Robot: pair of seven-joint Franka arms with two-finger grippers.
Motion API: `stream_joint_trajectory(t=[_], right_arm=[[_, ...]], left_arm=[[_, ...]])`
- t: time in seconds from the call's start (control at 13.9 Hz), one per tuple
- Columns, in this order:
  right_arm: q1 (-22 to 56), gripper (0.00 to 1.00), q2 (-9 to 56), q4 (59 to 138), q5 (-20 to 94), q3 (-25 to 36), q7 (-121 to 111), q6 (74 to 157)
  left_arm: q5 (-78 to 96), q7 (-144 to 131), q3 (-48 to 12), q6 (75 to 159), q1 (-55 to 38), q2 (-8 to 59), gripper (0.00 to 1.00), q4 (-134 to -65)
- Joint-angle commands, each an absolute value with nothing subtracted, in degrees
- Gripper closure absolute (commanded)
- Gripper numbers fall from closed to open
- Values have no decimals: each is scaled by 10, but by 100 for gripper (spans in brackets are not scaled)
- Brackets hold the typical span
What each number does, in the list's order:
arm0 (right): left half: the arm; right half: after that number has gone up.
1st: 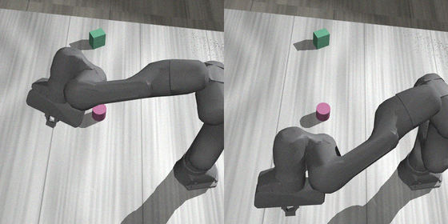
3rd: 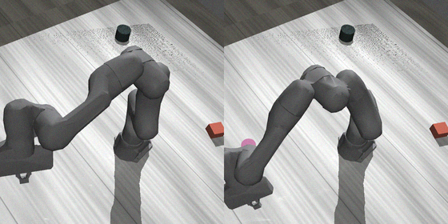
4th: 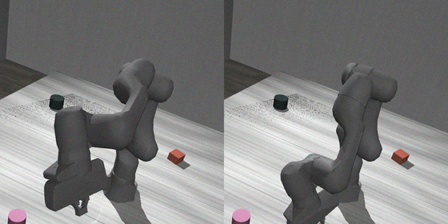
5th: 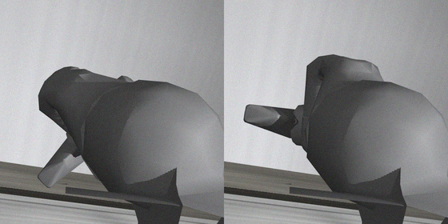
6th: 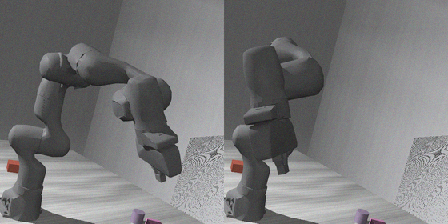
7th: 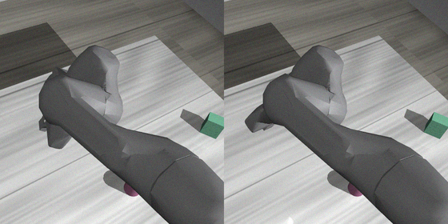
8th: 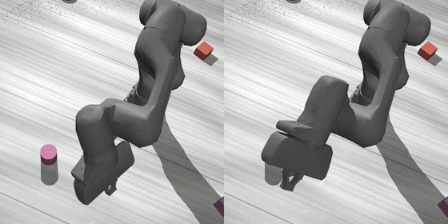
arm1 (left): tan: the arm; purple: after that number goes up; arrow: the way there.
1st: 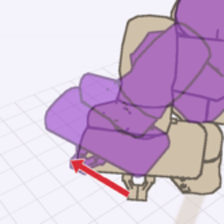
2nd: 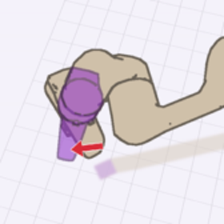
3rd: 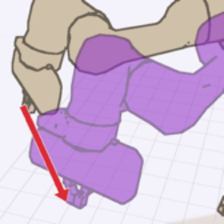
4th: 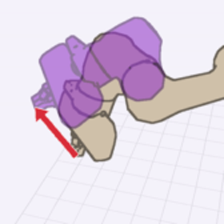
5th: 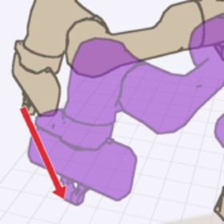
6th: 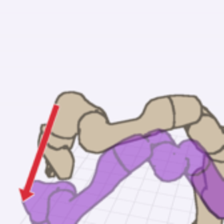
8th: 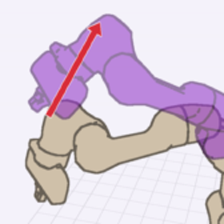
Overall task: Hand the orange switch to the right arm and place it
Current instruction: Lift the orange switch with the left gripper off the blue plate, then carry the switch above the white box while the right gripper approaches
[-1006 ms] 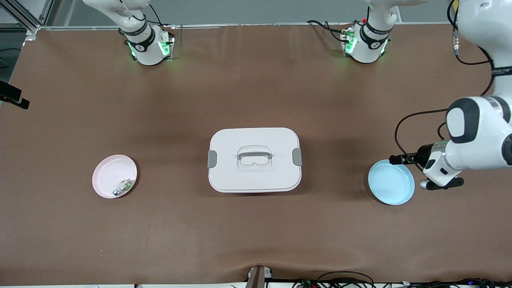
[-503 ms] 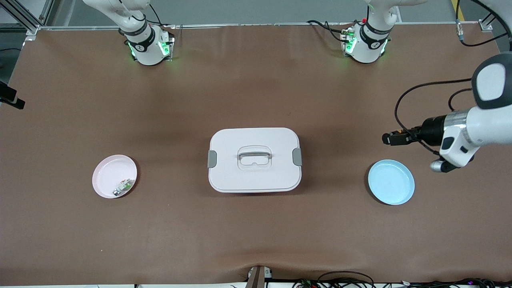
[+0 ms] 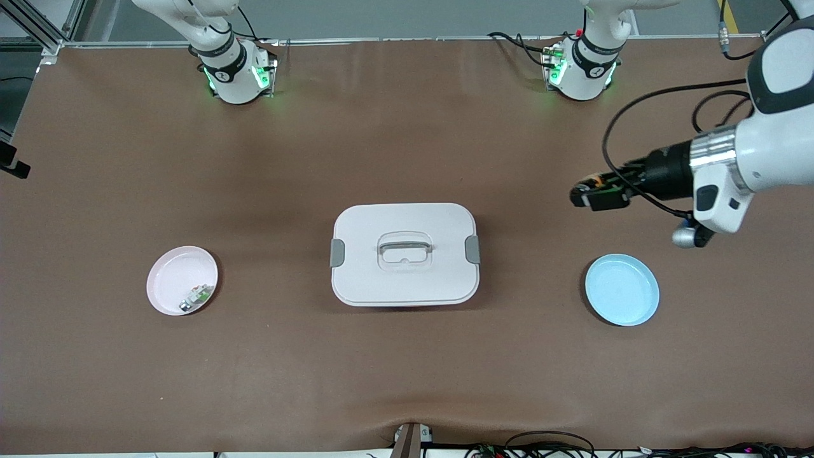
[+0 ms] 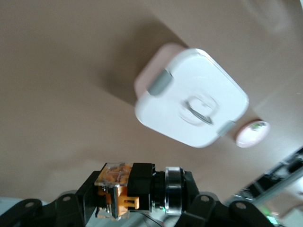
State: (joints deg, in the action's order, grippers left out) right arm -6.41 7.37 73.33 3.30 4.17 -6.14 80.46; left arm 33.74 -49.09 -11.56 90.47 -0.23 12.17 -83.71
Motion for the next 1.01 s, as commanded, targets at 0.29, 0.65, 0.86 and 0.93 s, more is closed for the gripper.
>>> stream_joint_trajectory(t=[0.29,0.65,0.86,0.93], right_arm=[[-76,0,80,741,109,35,-67,810],[-76,0,90,763,158,34,-101,824],[-77,0,77,813,244,36,-89,828],[-77,0,70,831,264,36,-64,843]], left_arm=[[370,-710,-177,1035,-67,142,67,-817],[372,-858,-177,1178,-179,170,67,-817],[367,-958,-174,1278,-237,195,67,-817],[365,-987,-174,1310,-250,199,67,-817]])
